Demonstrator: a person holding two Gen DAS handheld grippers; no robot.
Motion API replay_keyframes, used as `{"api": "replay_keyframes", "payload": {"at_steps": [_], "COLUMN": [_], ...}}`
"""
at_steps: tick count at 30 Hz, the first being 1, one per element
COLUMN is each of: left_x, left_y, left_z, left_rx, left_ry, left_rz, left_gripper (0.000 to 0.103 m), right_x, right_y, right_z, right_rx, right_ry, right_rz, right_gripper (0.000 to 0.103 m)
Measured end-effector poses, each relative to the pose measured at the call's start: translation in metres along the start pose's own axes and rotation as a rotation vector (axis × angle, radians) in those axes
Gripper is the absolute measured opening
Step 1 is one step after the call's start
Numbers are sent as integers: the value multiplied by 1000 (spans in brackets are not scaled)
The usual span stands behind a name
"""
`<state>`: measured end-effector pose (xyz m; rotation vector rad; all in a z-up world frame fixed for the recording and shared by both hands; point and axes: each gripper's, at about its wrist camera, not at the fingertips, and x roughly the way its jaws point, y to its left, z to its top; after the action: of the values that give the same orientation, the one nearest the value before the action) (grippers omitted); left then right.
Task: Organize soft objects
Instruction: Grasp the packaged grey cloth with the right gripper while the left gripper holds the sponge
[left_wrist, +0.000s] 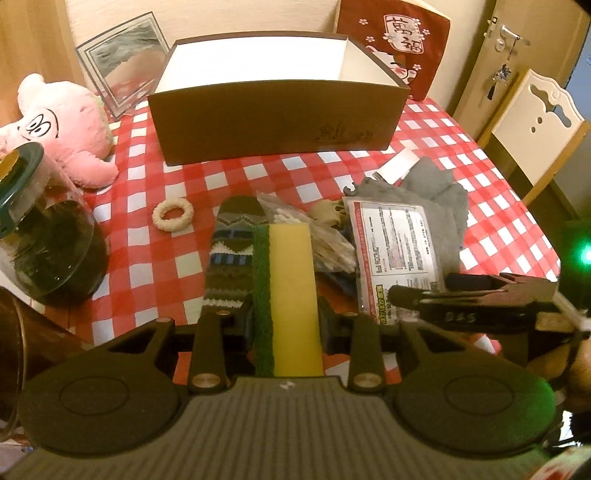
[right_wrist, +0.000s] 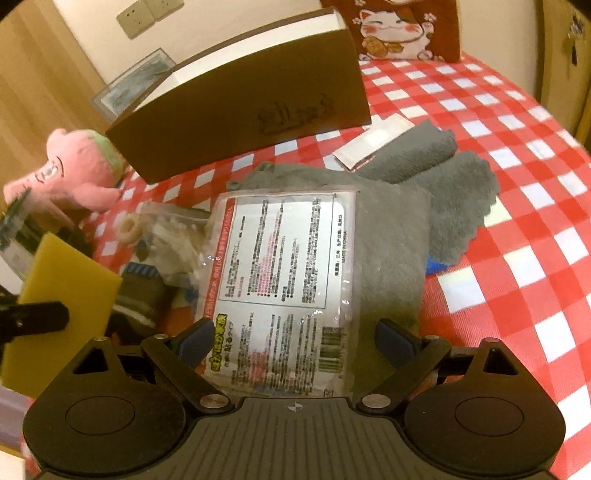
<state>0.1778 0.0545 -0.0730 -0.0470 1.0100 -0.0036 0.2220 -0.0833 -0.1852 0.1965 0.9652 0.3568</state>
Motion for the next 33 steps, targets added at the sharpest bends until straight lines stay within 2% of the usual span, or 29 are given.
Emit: {"api": "replay_keyframes", "payload": {"at_steps": [3,7,9,11,12,13,16,20,25,31,33], "left_x": [2,5,5,6,6,6,7,10,11,11,11], "left_y": [0,1,3,4,5,5,7,8,8,7,7], "left_z": [1,1,1,0,0,0,-1,0,2,3,2], "left_rx": [0,-6,-9,-13,-15,-16,-20,-26,-25,-23,-25], "left_ry": [-1,7,11,14,15,14,15,19,14,12,14], "left_rz": [-1,3,4,4,4,4,5,8,7,12,16], "left_gripper": [30,30,30,30,30,30,30,30,30,30,30], "right_x": [6,19,19,14,11,10,5,-13,-31,-15,-12], "right_y": [13,40,45,49,50,49,37,17,10,17,18], "right_z": [-3,-14,-18,-17,-16,-14,-5,9,21,13,11], "right_rx": [-46,-185,-218,-257,-263,-255,-203,-104,-73,-32,-26], "right_ry": [-1,1,-8,-33,-43,-47,-42,-48,-26,33,35], "right_rz": [-60,-193,-208,-197,-198,-191,-159,-55,121,179,171], "right_gripper": [98,96,89,65,59,51,36,14,10,10,10]}}
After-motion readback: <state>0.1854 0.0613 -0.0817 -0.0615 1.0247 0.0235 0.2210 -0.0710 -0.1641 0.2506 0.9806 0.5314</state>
